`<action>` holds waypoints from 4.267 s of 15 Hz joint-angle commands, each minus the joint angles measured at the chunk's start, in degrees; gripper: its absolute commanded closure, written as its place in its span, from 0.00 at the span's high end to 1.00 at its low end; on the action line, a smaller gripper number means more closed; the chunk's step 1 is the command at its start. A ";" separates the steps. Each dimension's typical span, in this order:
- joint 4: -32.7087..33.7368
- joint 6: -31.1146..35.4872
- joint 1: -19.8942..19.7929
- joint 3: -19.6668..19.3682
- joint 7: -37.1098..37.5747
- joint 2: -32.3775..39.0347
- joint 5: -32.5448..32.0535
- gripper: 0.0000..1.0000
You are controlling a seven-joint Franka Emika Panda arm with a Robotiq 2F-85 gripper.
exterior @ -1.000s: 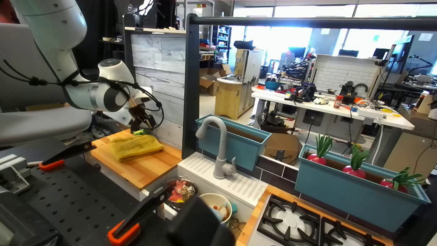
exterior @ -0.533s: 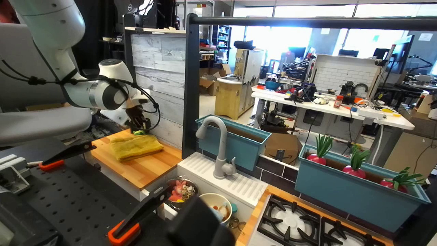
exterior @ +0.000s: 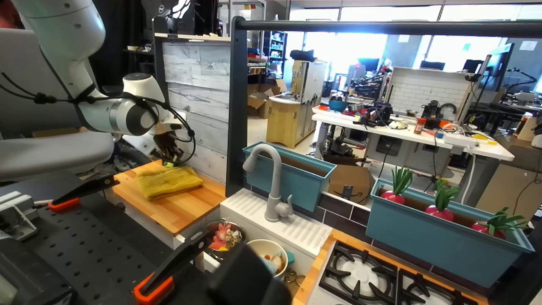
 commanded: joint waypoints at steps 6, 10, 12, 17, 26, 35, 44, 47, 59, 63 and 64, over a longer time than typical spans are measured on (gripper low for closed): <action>-21.55 -23.35 -7.85 2.96 1.10 -24.03 -2.99 0.02; -31.51 -29.65 -7.16 -3.85 8.43 -30.97 -10.85 0.02; -35.81 -26.28 -4.99 -8.60 12.54 -31.78 -18.03 0.02; -40.44 -16.74 1.75 -21.36 26.52 -27.07 -34.68 0.02; -41.50 -1.13 2.92 -21.95 34.12 -22.80 -26.12 0.64; -34.90 4.59 -7.24 -3.06 20.13 -27.86 -14.50 1.00; -25.42 -5.00 -8.51 6.33 7.08 -20.75 -13.10 1.00; -25.10 -2.88 -7.46 5.36 4.98 -18.31 -13.97 1.00; -18.95 -3.60 -6.87 6.45 3.13 -9.34 -8.03 1.00; -17.36 -6.52 -12.58 15.16 -0.06 -6.06 -6.03 1.00; -16.72 -6.44 -12.66 15.84 -0.41 -5.43 -6.06 1.00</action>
